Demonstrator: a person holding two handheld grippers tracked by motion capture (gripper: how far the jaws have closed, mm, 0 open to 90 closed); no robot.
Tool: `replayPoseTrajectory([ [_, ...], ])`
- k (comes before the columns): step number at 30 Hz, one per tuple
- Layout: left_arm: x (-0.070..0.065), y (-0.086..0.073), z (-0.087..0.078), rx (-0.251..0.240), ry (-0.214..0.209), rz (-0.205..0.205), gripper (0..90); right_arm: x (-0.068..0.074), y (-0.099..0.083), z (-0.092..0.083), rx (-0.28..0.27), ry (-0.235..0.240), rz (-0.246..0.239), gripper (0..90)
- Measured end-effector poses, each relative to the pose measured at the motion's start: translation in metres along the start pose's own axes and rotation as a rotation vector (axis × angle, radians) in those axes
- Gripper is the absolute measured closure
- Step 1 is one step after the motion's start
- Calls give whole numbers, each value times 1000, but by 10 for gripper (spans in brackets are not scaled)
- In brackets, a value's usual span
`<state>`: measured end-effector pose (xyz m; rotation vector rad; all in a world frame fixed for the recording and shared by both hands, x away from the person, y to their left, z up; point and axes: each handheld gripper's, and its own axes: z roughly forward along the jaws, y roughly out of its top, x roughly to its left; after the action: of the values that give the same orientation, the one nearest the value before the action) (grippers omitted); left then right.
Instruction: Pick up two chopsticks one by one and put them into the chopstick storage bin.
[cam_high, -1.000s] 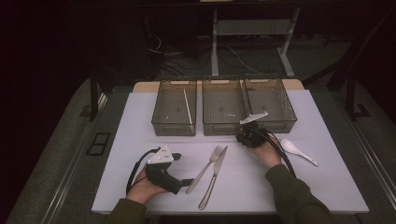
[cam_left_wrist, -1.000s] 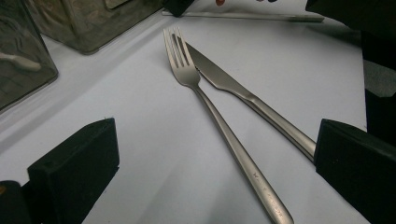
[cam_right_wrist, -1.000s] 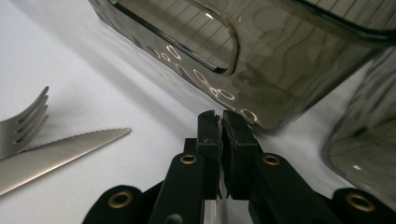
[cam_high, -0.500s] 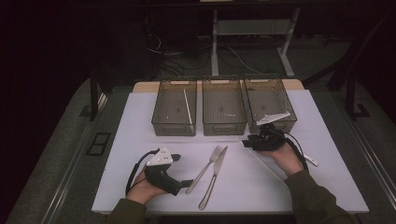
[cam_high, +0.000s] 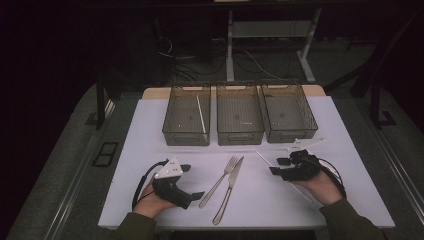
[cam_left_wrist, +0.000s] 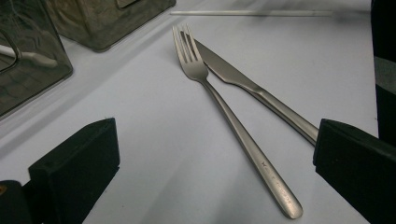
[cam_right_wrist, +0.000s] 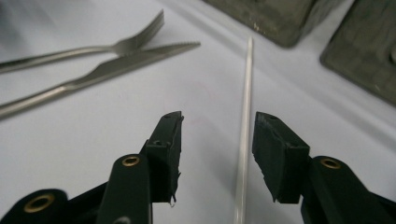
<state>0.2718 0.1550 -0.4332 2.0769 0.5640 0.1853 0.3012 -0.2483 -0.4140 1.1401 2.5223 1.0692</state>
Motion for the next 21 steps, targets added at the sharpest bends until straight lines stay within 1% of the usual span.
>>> replayPoseTrajectory([
  [2,0,0,0,-5,-2,-2,0,0,-7,-2,14,-12,11,544],
  [5,0,1,0,1,-4,3,0,1,-17,-4,19,-19,27,583],
  [7,0,1,0,4,-5,5,0,1,-23,-6,31,-27,26,612],
  [9,0,1,0,4,-6,6,0,-1,-29,-7,35,-25,36,649],
  [11,0,1,0,4,-6,13,0,-2,-33,-8,45,-37,40,683],
  [13,0,1,1,8,-5,10,0,-3,-36,-9,47,-38,50,711],
  [19,-1,1,0,6,-4,5,0,-1,-38,-2,84,-79,22,773],
  [21,-1,1,0,6,-4,6,0,-2,-39,0,96,-104,8,788],
])
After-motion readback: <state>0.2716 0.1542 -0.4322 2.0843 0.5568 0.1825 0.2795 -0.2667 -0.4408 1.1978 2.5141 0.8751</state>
